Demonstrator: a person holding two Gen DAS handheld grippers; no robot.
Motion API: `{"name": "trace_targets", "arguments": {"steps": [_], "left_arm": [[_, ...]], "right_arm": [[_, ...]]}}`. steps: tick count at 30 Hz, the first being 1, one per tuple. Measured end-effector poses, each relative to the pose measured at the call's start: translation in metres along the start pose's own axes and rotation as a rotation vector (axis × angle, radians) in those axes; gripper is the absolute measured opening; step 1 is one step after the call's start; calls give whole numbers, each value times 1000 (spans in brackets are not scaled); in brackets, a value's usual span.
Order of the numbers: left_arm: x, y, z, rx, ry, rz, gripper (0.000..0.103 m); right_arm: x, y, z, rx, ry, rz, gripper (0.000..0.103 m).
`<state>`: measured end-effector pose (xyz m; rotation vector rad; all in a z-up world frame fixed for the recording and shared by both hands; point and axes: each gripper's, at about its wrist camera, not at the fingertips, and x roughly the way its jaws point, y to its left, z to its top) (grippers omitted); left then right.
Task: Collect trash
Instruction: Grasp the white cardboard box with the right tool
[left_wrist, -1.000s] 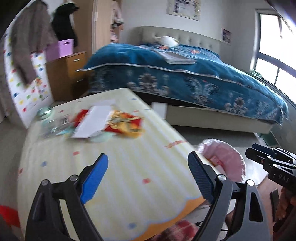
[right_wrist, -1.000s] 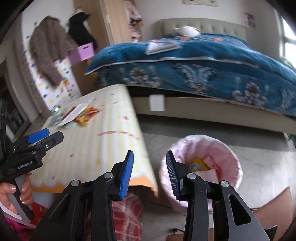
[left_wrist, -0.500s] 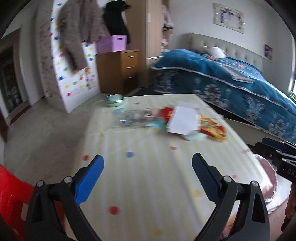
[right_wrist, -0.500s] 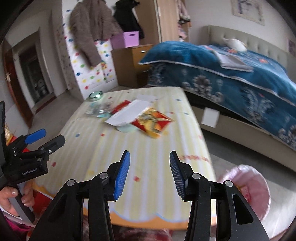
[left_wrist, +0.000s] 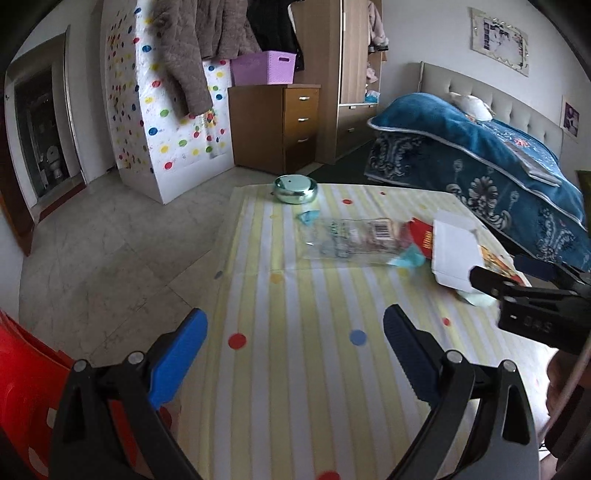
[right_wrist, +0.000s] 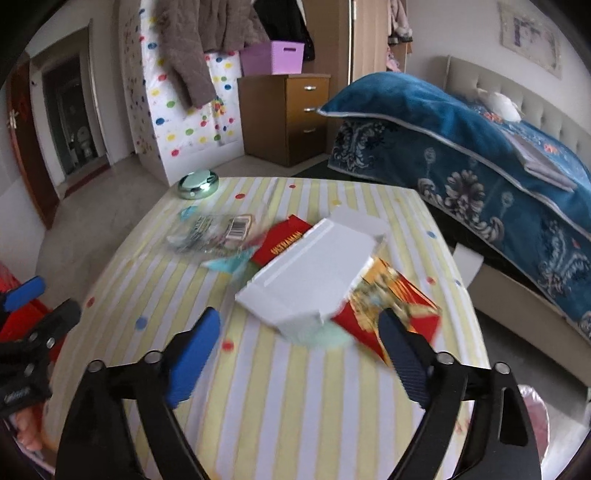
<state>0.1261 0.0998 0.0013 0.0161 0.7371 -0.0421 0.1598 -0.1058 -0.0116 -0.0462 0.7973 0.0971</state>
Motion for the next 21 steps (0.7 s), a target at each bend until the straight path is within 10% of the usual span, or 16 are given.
{"name": "trace_targets", "arguments": {"steps": [17,21], "left_arm": [[18,11,6,-32,35,-14,93],[7,10,-2,-41,34,-15,93]], "right_arm": [[63,-1,23,27,133,-75,86],[37,7,4,-40,138,-18,64]]}}
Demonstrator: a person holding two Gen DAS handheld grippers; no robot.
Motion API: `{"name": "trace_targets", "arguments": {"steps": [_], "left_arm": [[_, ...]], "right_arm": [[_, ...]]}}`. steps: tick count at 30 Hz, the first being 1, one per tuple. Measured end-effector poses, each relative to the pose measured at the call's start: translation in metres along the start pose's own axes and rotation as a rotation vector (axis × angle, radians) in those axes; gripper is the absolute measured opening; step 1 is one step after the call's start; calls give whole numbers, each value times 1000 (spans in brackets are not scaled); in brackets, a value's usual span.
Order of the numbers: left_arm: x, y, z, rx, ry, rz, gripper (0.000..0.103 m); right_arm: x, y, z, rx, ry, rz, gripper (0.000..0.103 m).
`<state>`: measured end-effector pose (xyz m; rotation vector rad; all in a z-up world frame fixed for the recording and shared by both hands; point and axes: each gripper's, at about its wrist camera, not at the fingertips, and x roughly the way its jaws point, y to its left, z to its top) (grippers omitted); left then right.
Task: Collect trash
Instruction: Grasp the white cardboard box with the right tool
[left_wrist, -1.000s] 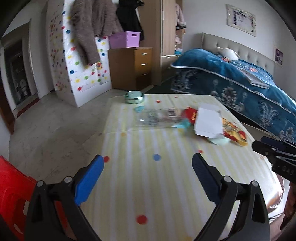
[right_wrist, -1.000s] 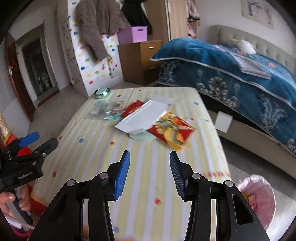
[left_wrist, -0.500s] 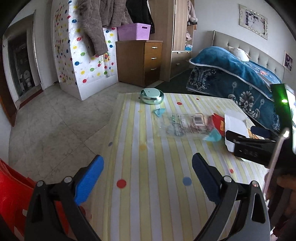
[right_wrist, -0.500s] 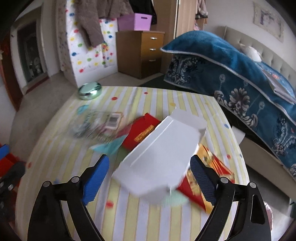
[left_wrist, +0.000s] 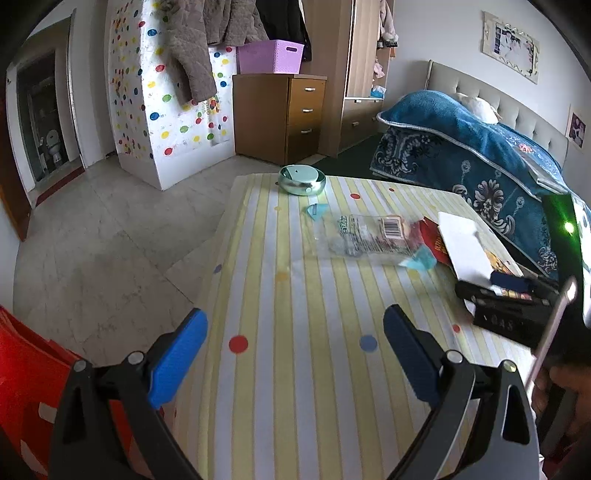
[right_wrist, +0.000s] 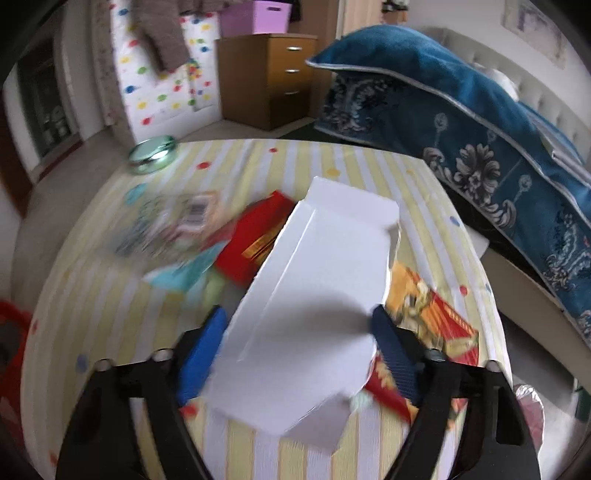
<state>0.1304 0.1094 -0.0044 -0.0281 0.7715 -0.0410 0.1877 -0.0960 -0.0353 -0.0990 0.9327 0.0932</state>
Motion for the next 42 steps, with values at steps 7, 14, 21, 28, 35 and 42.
{"name": "trace_targets", "arguments": {"steps": [7,14,21,28,35,42], "left_arm": [[-18,-4,-20,11,11,5,93],[-34,-17,-29,40,-4,8,93],[-38,-23,-26,40,-20,6,94],[-25,-15,-23,32,-2,13,95],[-10,-4,-19,3,16,11,95],[-6,2,-23,-15,29,2,95]], "right_arm": [[-24,-4,-38,-34,22,80,36],[-60,-17,-70,-15,-22,163,32],[-64,-26,-55,7,-117,154,87],[-30,-18,-35,-1,-58,128,89],[2,-14,-18,-1,-11,70,90],[7,-15,-20,1,-2,76,85]]}}
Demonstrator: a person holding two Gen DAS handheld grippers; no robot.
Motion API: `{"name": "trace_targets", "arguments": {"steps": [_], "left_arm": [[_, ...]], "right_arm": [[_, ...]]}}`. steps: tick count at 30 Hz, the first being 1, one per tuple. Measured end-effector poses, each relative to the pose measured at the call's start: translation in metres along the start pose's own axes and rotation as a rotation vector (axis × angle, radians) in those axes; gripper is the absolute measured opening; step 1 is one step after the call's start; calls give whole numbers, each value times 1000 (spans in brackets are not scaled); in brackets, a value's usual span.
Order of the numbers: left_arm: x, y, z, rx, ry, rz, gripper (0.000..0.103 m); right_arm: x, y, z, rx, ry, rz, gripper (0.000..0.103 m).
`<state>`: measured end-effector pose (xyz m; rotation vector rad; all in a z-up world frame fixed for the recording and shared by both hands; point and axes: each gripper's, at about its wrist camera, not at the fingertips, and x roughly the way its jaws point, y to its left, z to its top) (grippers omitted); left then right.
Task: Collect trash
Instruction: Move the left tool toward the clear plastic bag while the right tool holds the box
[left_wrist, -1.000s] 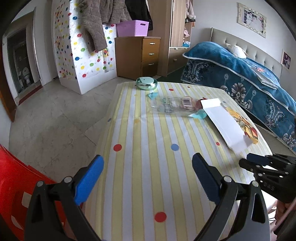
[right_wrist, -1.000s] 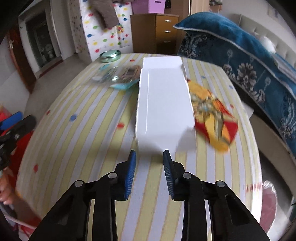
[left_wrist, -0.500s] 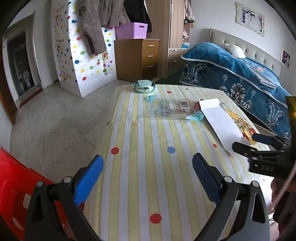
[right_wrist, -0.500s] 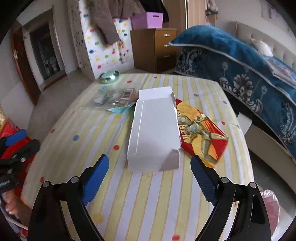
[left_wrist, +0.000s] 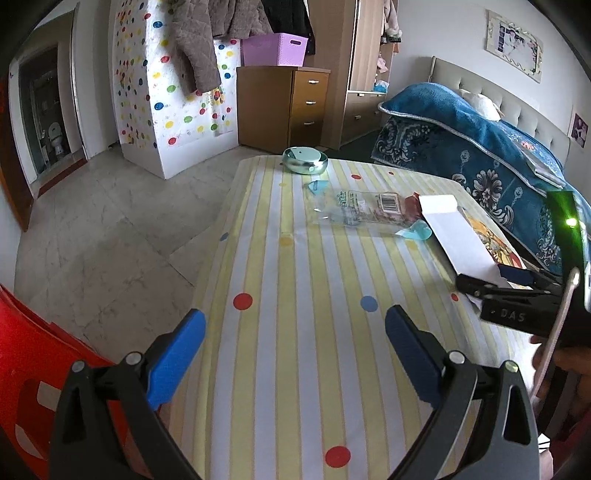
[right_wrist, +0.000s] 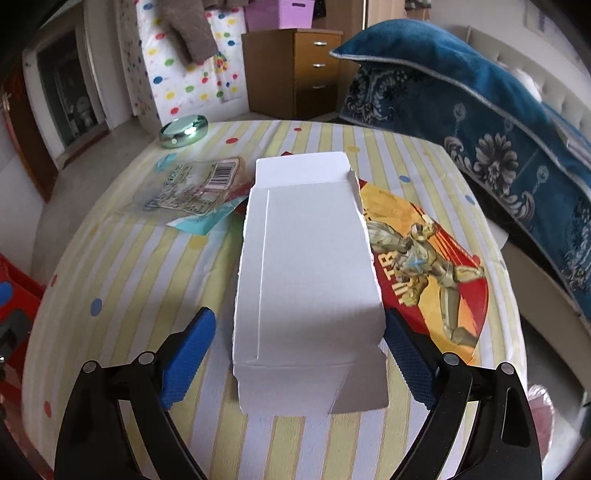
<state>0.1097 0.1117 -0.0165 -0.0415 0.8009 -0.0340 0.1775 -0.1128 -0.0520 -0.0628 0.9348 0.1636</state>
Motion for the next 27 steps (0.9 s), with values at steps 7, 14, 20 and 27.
{"name": "trace_targets", "arguments": {"steps": [7,14,20,27], "left_arm": [[-9,-2,-1,19,-20,8,95],[-1,-22,16,62,-40,4,95],[28,-45,43,102,-26,14,95],[80,-64,84,89,15,46,95]], "right_arm": [[-15,-5,-9,14,-11,9,77],[-61,-16,-21,44,-113,2,77],[-87,-33,-23,68,-166,-8,77],[-98,-53,-19,94,-186,-27,77]]}}
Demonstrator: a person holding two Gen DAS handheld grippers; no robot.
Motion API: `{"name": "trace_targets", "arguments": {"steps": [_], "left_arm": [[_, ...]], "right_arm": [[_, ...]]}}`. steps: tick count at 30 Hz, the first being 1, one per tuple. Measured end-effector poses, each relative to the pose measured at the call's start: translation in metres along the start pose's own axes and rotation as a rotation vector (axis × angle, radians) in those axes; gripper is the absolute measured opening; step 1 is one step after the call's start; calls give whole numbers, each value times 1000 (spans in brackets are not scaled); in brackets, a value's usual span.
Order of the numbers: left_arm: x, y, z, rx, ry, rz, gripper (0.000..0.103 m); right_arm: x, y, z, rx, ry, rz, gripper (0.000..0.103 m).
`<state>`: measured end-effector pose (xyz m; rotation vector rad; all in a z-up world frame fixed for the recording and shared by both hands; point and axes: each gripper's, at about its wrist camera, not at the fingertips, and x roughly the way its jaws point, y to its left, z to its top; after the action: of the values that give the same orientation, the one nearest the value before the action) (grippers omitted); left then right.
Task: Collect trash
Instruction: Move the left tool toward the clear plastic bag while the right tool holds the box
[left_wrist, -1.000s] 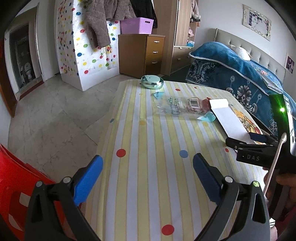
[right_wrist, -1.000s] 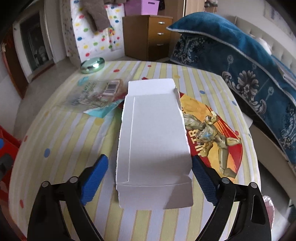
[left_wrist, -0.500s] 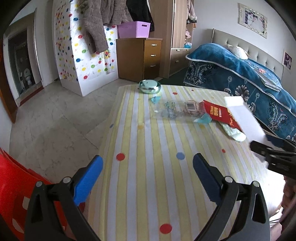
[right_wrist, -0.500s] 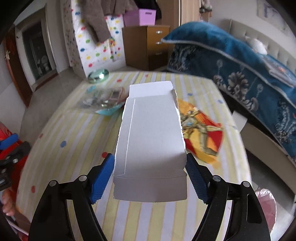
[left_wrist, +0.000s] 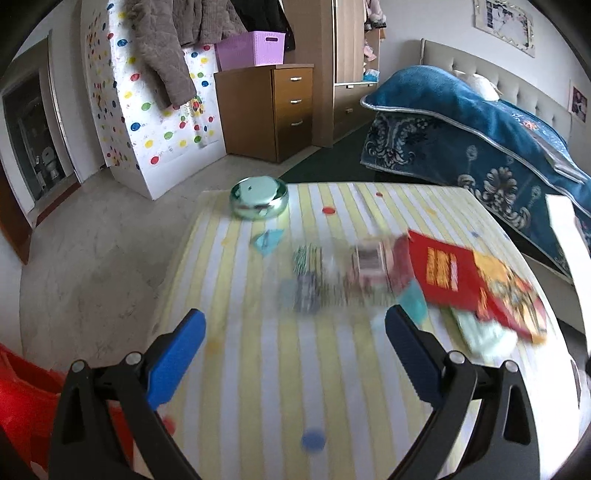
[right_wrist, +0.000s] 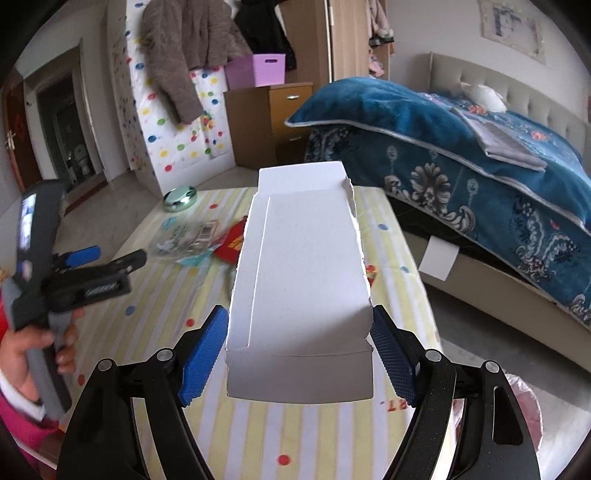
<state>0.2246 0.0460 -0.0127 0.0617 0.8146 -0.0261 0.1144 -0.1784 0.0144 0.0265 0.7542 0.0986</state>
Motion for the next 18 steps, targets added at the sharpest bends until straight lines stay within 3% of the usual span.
{"name": "trace_targets", "arguments": {"steps": [11,18], "left_arm": [[63,-14,69,-44,11,39,96],[93,-32,67,135,135,117,96]], "right_arm": [[22,-28,13,29,-7,-6,78],[23,-40,10,54,8,-4,78]]}}
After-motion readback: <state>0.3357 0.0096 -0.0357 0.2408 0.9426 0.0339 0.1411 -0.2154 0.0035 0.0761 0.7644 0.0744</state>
